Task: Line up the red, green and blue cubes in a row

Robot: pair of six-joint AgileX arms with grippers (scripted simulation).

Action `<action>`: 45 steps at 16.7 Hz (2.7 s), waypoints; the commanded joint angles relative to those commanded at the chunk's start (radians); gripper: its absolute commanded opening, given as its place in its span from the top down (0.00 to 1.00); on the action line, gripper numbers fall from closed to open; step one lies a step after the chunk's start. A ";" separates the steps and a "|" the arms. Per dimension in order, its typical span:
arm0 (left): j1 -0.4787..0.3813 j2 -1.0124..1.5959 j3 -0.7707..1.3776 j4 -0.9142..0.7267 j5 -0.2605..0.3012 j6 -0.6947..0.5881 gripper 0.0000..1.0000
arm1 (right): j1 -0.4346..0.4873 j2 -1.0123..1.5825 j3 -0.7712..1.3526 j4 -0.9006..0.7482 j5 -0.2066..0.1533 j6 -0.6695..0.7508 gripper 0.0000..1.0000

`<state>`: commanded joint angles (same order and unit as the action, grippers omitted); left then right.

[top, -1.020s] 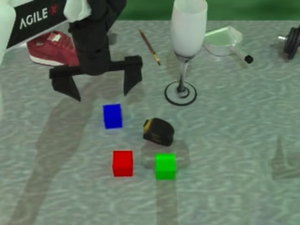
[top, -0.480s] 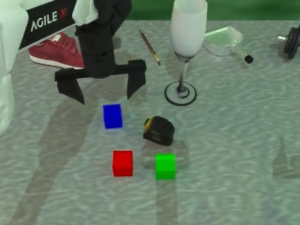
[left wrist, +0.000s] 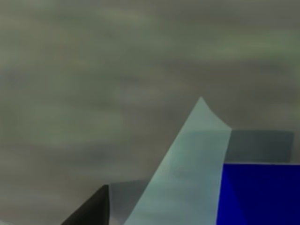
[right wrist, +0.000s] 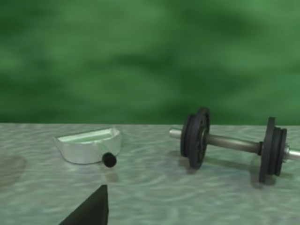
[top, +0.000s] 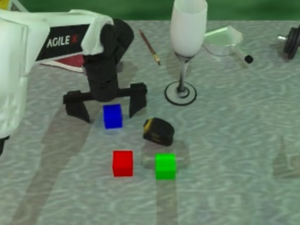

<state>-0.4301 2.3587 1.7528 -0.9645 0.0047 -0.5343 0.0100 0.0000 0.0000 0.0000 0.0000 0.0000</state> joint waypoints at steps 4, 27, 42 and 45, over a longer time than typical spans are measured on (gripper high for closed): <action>0.000 0.000 -0.001 0.001 0.000 0.000 0.08 | 0.000 0.000 0.000 0.000 0.000 0.000 0.00; 0.005 -0.019 0.017 -0.023 -0.005 0.004 1.00 | 0.000 0.000 0.000 0.000 0.000 0.000 0.00; -0.056 -0.052 0.225 -0.270 -0.007 -0.054 1.00 | 0.000 0.000 0.000 0.000 0.000 0.000 0.00; -0.188 -0.003 0.326 -0.327 -0.007 -0.156 1.00 | 0.000 0.000 0.000 0.000 0.000 0.000 0.00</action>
<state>-0.6183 2.3555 2.0789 -1.2918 -0.0023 -0.6900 0.0100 0.0000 0.0000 0.0000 0.0000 0.0000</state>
